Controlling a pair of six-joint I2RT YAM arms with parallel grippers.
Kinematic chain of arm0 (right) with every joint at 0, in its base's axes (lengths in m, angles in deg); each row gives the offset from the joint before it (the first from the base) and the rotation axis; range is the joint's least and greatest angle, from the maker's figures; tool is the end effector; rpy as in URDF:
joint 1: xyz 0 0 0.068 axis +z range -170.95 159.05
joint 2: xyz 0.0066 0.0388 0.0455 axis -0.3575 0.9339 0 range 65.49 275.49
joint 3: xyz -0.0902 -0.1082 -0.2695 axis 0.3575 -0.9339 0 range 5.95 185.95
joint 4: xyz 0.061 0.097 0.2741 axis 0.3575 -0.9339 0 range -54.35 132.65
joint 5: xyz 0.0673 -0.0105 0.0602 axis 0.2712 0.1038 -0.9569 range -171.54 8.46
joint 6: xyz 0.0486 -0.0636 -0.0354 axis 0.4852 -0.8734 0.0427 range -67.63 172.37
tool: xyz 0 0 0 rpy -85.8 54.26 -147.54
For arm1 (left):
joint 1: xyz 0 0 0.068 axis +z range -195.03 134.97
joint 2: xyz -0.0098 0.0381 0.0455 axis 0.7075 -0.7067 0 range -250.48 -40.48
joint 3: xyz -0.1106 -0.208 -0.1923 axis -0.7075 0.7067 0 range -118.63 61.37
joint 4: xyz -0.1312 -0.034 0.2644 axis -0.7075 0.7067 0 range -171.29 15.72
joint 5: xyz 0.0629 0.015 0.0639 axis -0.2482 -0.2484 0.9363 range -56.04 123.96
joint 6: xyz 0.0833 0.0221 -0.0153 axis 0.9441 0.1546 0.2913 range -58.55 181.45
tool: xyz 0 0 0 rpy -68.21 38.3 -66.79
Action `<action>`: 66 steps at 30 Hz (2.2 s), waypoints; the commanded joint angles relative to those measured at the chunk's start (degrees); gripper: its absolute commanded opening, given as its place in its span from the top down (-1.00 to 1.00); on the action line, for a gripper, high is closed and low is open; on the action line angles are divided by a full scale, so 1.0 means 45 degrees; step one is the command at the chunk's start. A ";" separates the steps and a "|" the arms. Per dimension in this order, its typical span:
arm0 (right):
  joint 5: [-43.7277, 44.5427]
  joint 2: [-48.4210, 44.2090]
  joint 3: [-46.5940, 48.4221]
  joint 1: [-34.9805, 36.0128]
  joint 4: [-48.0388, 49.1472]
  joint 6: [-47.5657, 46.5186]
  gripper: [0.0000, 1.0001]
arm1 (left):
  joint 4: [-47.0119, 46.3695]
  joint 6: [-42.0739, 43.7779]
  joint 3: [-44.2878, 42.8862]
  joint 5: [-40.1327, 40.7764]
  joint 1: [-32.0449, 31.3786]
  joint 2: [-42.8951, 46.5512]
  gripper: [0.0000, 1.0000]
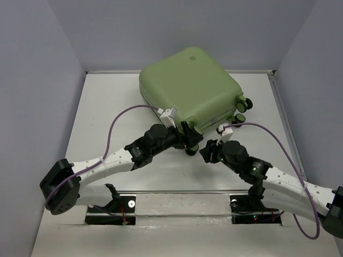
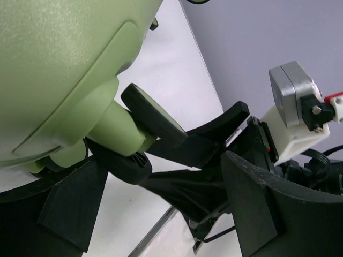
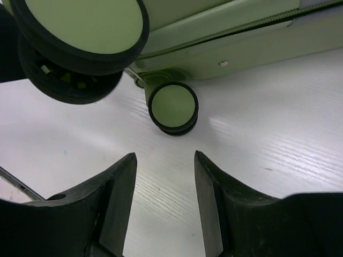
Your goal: Pack the luggage
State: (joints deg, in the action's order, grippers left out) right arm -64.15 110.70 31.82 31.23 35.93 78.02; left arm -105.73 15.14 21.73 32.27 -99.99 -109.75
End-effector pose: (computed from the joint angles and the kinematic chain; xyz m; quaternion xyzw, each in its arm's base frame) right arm 0.1600 0.1682 0.2216 -0.1145 0.8346 0.2289 0.4877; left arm 0.1943 -0.2809 0.2892 0.0656 0.7355 -0.5283 0.4192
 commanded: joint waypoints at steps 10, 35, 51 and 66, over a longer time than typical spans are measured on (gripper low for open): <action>-0.0818 0.3169 -0.2621 -0.0267 1.1130 -0.2203 -0.09 | -0.0269 0.0055 -0.1700 0.2073 0.0006 -0.0914 -0.76; -0.0542 0.8857 -0.2703 -0.1479 1.8662 -0.3414 -0.15 | -0.0761 0.0387 -0.1697 0.2643 0.0104 -0.1167 -0.78; -0.1130 0.7806 -0.4440 -0.1479 1.8547 -0.2126 -0.13 | -0.0681 -0.0530 -0.2988 0.1588 0.0084 -0.2456 -0.98; -0.0856 0.7940 -0.4656 -0.1479 1.9578 -0.2125 -0.13 | -0.4937 -0.1527 -0.1290 0.3168 0.0084 -0.2692 0.46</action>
State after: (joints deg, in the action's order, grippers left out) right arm -69.68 144.31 10.84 24.81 115.18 68.84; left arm -111.28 9.20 14.41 39.68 -100.23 -125.05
